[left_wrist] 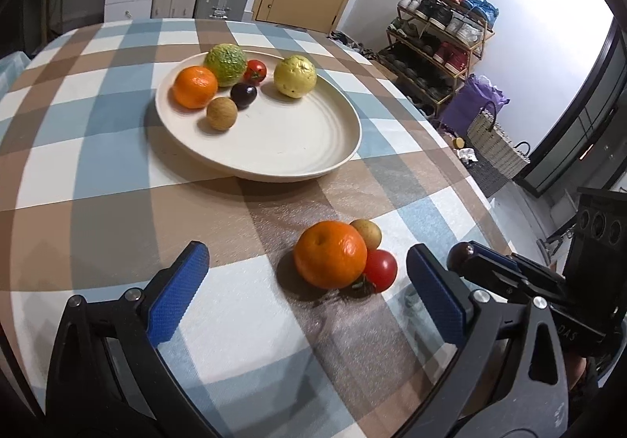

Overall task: Organize fruits
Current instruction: 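Grasp the large orange with the left gripper while the right gripper grasps the second dark plum, then carry the orange and dark plum onto the cream plate and lower them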

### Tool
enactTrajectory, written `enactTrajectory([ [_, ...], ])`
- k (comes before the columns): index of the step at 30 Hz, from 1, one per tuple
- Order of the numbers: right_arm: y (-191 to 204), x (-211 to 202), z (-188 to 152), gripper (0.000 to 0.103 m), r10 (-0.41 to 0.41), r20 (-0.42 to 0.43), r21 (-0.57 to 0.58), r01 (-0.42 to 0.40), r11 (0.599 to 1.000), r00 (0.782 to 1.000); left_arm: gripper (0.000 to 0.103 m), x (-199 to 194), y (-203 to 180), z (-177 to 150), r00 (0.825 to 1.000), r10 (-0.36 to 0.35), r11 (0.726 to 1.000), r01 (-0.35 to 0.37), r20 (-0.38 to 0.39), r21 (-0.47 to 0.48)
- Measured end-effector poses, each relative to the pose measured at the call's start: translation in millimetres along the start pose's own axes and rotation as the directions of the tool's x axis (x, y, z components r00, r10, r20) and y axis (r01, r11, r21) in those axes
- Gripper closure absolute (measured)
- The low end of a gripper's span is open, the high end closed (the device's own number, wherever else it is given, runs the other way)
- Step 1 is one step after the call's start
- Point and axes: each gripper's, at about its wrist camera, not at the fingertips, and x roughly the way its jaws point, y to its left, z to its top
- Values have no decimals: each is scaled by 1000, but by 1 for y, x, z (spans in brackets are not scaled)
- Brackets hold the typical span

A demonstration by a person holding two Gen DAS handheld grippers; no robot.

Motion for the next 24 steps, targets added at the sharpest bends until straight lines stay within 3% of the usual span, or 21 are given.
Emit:
enactTrajectory([
  [3, -3, 1, 1, 78, 5, 2, 5, -5, 1000, 1000, 21, 5, 1, 3, 1000, -19, 1000, 19, -11, 0],
  [10, -7, 3, 2, 78, 16, 0, 15, -16, 1000, 1000, 42, 15, 2, 2, 995, -89, 996, 89, -44, -1],
  [15, -6, 6, 2, 78, 20, -7, 10, -20, 1000, 1000, 63, 20, 4, 0, 991, -121, 993, 121, -62, -4],
  [24, -5, 8, 3, 78, 18, -13, 5, -18, 1000, 1000, 64, 14, 2, -1, 990, -132, 991, 132, -50, 14],
])
